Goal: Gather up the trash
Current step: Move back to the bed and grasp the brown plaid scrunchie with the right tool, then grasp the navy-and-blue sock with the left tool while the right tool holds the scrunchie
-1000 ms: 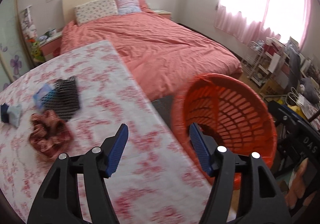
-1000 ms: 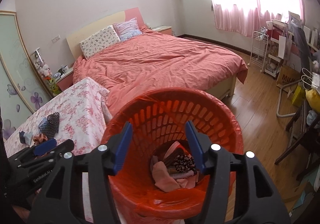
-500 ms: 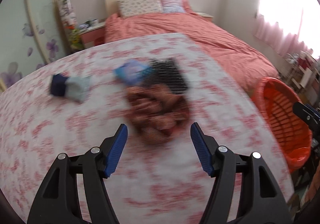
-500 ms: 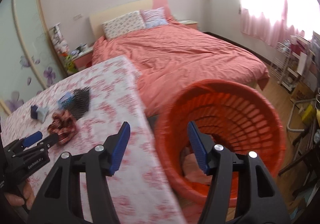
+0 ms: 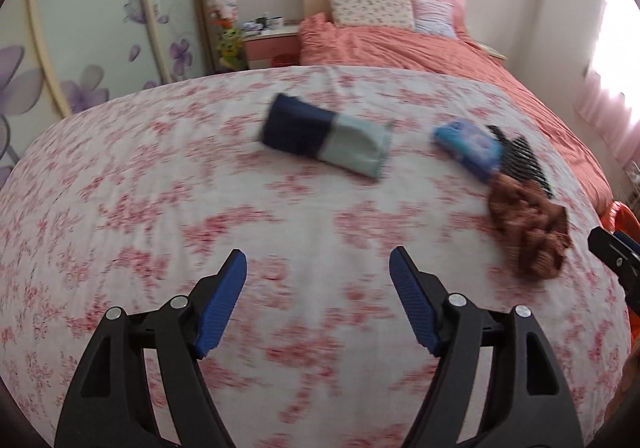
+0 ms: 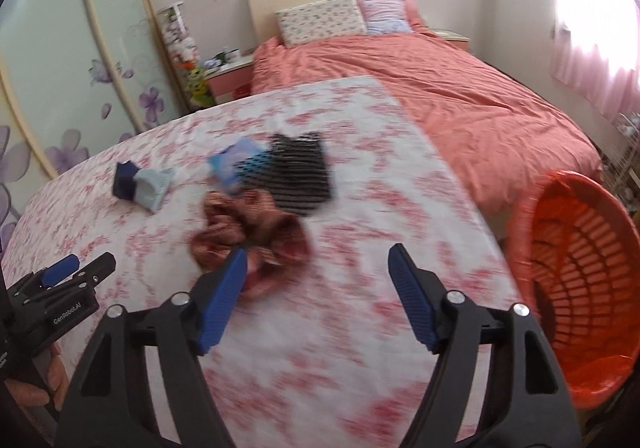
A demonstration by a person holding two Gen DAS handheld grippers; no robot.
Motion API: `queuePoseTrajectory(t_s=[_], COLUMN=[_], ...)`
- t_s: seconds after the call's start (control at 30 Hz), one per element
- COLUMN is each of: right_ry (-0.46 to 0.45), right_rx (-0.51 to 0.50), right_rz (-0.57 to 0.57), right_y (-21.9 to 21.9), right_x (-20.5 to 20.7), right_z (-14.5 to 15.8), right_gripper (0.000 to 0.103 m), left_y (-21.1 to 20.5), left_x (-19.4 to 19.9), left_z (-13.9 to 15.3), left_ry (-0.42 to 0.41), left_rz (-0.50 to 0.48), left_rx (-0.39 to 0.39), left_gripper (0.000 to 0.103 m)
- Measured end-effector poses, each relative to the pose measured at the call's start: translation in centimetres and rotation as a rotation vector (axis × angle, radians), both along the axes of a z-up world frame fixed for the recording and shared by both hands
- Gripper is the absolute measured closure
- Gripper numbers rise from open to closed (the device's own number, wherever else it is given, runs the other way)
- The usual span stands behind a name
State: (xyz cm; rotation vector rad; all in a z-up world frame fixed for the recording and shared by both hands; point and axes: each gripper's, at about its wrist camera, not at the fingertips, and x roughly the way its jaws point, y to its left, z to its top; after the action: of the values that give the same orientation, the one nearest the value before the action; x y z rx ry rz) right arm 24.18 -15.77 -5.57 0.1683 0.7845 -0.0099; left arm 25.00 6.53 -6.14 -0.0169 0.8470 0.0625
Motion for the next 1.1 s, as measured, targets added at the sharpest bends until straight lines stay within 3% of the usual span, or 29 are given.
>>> queuePoseTrajectory(t_s=[0.1, 0.3, 0.37, 0.5, 0.57, 0.73, 1.1], right_ry=[0.006, 0.049, 0.065, 0.068, 0.063, 0.051, 0.091], right_rx=[0.003, -0.035, -0.059, -0.049, -0.039, -0.103, -0.086], right_rz=[0.019, 0.043, 0.040, 0.026, 0.026, -0.036, -0.054], right_y=[2.1, 5.2, 5.6, 4.5, 3.7, 1.9, 0.5], right_x=[1.2, 3.6, 3.9, 3.5, 3.0, 1.3, 1.2], right_z=[-0.5, -2.2, -2.8, -2.8, -2.7, -2.6, -3.2], right_gripper=[0.022, 0.023, 0.033, 0.063, 0.069, 0.070, 0.068], left_y=[1.6, 3.6, 3.8, 3.7, 3.3, 1.5, -2.8], left_x=[0.2, 0.1, 0.2, 0.7, 1.2, 2.9, 9.5], left_z=[-0.2, -0.4, -0.4, -0.3, -0.2, -0.2, 0.2], left_ry=[0.004, 0.011, 0.010, 0.003, -0.005, -0.009, 0.018], left_rz=[0.029, 0.060, 0.064, 0.065, 0.074, 0.082, 0.111], left_rx=[-0.012, -0.038, -0.050, -0.064, -0.073, -0.092, 0.025], left_gripper=[0.030, 0.029, 0.025, 0.021, 0.012, 0.008, 0.008])
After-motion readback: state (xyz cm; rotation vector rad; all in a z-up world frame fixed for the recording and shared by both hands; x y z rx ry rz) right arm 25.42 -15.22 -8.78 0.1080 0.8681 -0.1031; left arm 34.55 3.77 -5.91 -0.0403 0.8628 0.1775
